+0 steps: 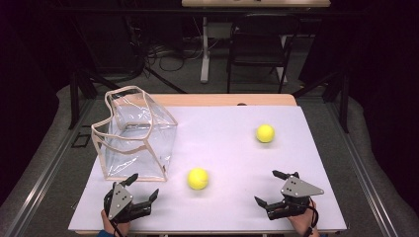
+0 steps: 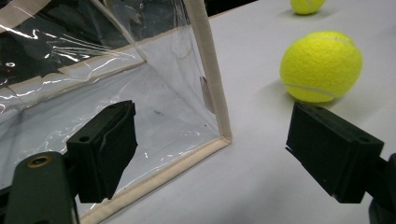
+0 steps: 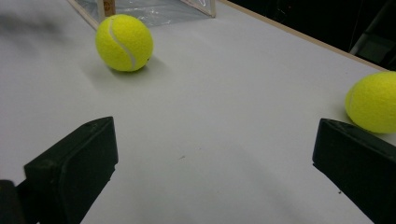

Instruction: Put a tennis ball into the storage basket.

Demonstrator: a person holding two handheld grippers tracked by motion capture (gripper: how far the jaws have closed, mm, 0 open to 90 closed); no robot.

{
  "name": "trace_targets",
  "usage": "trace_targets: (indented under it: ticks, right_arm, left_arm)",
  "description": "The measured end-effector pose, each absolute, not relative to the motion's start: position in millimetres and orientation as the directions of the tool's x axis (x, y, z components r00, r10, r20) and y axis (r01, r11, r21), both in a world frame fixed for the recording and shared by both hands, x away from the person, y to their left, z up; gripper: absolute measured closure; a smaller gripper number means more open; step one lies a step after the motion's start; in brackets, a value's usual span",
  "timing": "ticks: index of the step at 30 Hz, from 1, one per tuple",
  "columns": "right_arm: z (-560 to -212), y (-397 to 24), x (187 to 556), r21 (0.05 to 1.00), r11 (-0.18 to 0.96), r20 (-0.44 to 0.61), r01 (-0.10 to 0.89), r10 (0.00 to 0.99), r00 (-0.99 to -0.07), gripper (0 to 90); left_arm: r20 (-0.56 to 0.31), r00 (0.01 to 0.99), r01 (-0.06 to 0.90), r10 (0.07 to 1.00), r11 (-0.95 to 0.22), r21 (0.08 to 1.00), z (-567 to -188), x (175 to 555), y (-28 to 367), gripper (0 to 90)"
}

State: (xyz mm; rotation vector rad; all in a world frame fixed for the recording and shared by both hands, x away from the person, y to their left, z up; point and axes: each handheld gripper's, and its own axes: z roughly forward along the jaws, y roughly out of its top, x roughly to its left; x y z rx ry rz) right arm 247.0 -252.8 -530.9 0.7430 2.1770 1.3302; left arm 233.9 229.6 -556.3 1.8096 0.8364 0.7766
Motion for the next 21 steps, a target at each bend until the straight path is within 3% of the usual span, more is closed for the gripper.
trace_targets:
  ticks: [21]
  right_arm:
    - [-517.3, -219.7, 276.5, 0.86, 0.445, -0.091, 0.25, 0.615, -0.783, 0.0]
  left_arm:
    - [0.151, 0.566, 0.203, 0.81, -0.315, 0.927, -556.4, 232.5, 227.9, 16.2]
